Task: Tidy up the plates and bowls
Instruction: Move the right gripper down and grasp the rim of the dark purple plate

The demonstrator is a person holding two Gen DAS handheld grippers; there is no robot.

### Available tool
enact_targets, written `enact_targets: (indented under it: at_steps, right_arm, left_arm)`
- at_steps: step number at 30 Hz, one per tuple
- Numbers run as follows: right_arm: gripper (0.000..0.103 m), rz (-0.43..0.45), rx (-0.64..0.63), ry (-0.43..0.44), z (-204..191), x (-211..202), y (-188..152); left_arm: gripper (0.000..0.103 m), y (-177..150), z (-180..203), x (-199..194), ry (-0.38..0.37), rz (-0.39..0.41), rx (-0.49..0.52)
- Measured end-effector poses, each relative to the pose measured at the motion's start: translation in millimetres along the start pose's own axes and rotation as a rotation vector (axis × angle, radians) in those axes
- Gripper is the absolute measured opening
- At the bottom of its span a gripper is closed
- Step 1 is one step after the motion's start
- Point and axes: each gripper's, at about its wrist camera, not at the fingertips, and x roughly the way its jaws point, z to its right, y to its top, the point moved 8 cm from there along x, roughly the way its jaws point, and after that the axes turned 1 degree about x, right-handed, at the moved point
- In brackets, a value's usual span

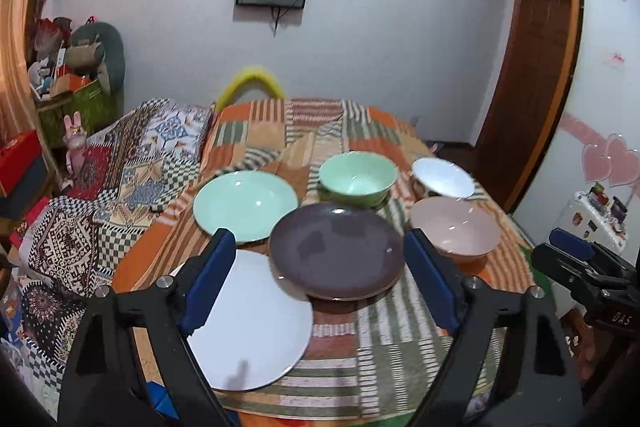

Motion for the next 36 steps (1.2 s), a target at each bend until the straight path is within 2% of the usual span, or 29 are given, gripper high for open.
enact_targets:
  at_steps: [4, 12, 14, 18, 22, 27, 32, 36]
  right_arm:
    - [0.078, -0.083, 0.003, 0.007, 1.1, 24.8, -14.3]
    - [0.075, -0.177, 0.009, 0.002, 4.2, 66.9, -28.6]
    - [0.067, -0.204, 0.008, 0.002, 4.1, 78.1, -32.3]
    - [0.064, -0.253, 0.023, 0.006, 7.1, 98.7, -38.8]
    - [0.050, -0.304, 0.052, 0.015, 11.1, 118.1, -45.9]
    - [0.044, -0.328, 0.071, 0.009, 13.7, 130.9, -46.7]
    - [0.039, -0.332, 0.037, -0.029, 14.5, 141.5, -44.0]
    - [0.036, -0.353, 0.039, -0.030, 15.1, 150.5, -45.4]
  left_arm:
    - [0.084, -7.0, -9.5, 21.9, 0.017, -0.039, 0.016]
    - [0.071, -27.6, -32.2, 76.1, 0.009, -0.162, 0.011]
    - [0.069, -32.6, -37.4, 91.0, 0.002, -0.195, 0.001]
    - [0.064, -37.9, -44.9, 115.1, 0.003, -0.235, -0.002]
    - [0.060, -37.8, -50.6, 138.3, -0.001, -0.259, 0.006]
    - [0.046, -38.5, -59.5, 172.0, -0.011, -0.301, 0.000]
    - [0.037, -41.3, -67.8, 198.6, -0.035, -0.353, -0.029]
    - [0.035, -39.5, -69.3, 212.9, -0.036, -0.361, -0.022]
